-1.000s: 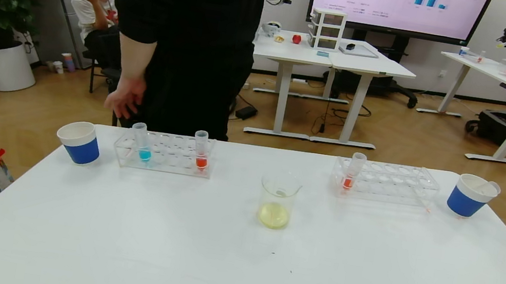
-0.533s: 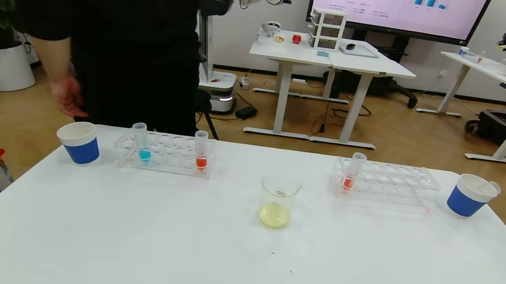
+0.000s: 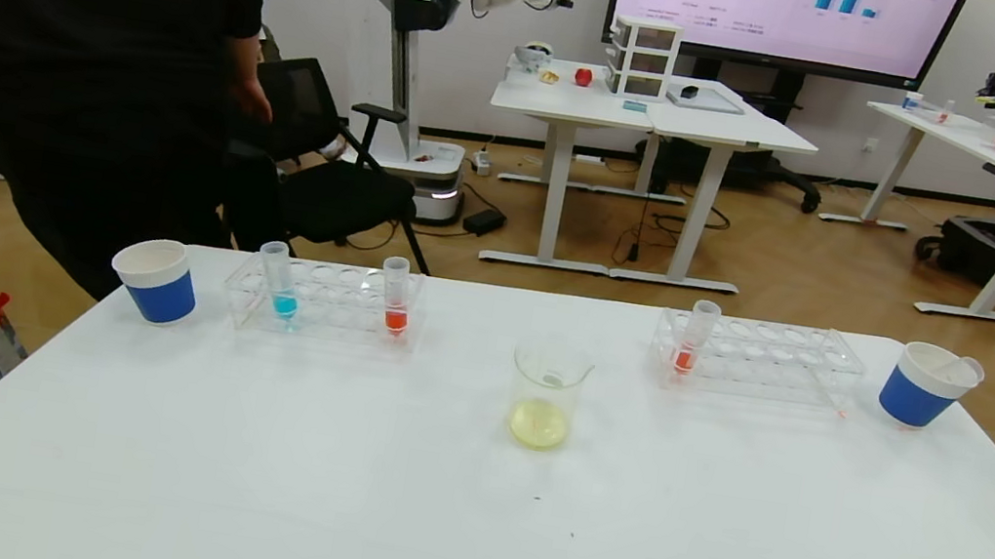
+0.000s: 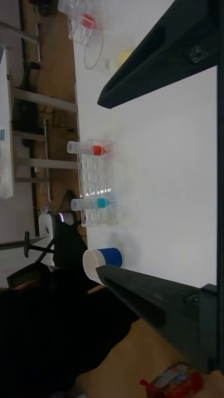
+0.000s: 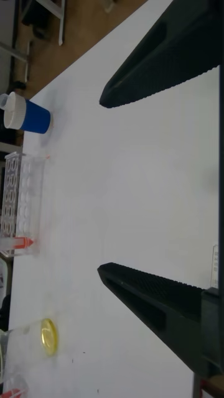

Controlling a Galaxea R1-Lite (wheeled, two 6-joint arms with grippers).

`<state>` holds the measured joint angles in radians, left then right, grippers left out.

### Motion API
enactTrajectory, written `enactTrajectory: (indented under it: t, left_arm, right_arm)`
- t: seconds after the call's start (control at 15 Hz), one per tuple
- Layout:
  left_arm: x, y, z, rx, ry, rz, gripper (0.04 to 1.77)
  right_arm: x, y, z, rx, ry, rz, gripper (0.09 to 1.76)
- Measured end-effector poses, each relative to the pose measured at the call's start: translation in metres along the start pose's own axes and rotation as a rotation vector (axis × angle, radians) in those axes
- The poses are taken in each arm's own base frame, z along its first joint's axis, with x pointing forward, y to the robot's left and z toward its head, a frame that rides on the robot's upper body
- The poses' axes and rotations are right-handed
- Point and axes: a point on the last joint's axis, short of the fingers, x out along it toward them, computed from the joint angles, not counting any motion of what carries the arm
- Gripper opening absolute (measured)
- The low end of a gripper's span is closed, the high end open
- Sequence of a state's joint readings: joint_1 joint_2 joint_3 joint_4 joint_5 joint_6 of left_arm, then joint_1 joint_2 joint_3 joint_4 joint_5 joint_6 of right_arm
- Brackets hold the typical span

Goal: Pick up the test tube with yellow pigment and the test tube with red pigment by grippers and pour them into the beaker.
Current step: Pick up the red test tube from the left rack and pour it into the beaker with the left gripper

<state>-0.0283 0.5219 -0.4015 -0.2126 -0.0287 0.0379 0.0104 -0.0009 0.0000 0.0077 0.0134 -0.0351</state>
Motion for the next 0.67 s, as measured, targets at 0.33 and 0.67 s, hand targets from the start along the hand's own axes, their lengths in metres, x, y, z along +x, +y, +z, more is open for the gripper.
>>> enactTrajectory:
  t: [0.33, 0.67]
  left_arm:
    - [0.105, 0.001, 0.011, -0.005, 0.03, -0.003, 1.75]
    - [0.19, -0.037, -0.022, -0.057, 0.084, 0.054, 1.75]
  right_arm:
    - [0.0, 0.0, 0.0, 0.0, 0.0, 0.0, 1.74]
    - [0.0, 0.0, 0.0, 0.0, 0.0, 0.0, 1.74]
